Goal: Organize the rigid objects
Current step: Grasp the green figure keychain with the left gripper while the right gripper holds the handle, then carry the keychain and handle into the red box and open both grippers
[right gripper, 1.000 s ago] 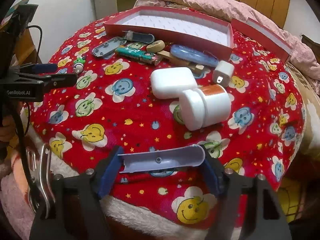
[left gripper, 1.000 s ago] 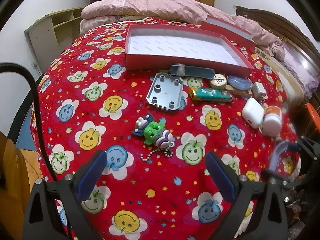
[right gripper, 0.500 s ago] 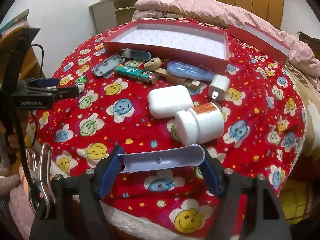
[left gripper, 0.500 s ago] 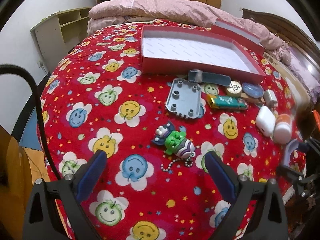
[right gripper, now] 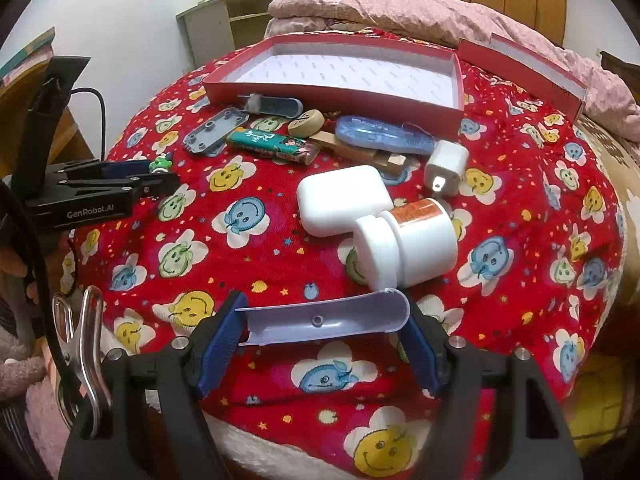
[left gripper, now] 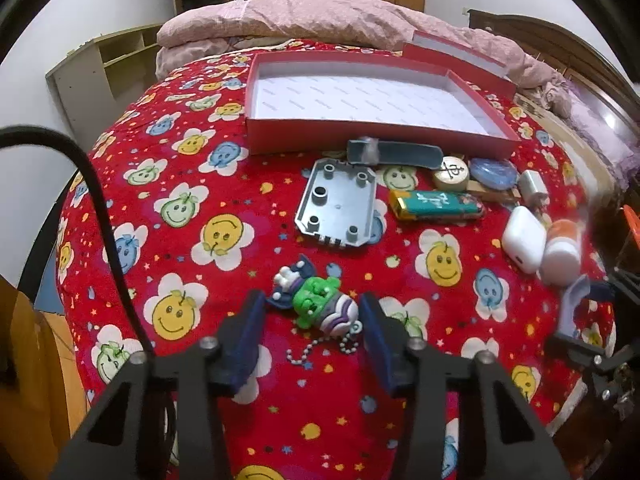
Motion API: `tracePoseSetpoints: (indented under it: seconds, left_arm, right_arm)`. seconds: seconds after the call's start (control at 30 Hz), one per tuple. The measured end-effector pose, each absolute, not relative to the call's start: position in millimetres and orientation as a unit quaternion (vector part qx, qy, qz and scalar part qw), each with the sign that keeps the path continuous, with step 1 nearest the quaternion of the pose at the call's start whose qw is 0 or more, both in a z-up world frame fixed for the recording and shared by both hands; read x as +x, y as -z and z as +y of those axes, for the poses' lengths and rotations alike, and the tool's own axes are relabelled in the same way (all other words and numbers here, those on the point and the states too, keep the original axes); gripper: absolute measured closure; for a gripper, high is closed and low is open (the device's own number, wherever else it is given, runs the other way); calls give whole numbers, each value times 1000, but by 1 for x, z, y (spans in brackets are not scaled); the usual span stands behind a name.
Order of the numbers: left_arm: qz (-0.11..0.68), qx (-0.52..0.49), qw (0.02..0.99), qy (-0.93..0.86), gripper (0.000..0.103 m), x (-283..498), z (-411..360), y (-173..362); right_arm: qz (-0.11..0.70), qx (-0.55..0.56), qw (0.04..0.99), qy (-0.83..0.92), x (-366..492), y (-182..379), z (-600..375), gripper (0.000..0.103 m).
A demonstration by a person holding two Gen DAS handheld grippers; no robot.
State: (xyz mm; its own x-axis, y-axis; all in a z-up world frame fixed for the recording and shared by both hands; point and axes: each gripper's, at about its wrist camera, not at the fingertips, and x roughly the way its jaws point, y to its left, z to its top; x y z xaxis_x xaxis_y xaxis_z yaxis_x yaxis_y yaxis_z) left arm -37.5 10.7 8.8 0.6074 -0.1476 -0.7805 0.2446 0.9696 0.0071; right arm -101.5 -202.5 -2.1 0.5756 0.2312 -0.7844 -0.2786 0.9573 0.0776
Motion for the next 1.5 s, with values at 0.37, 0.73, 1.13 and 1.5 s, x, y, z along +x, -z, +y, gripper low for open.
tracePoseSetpoints:
  seconds: [0.37, 0.73, 1.13, 1.5]
  left_arm:
    - [433, 43, 893, 117, 53, -43, 14, -13]
    - [410, 22, 903, 129, 54, -55, 21, -38]
    - [382, 17, 915, 131, 54, -44, 21, -72]
    - [365, 18, 921, 137, 54, -7, 7, -94]
  right_arm:
    - [437, -26, 887, -145, -102, 1, -202, 28]
    - [421, -23, 894, -149, -110, -18, -197, 28]
    - [393, -15, 907, -149, -89, -49, -195, 28]
    - [377, -2, 916, -136, -38, -74, -197, 28]
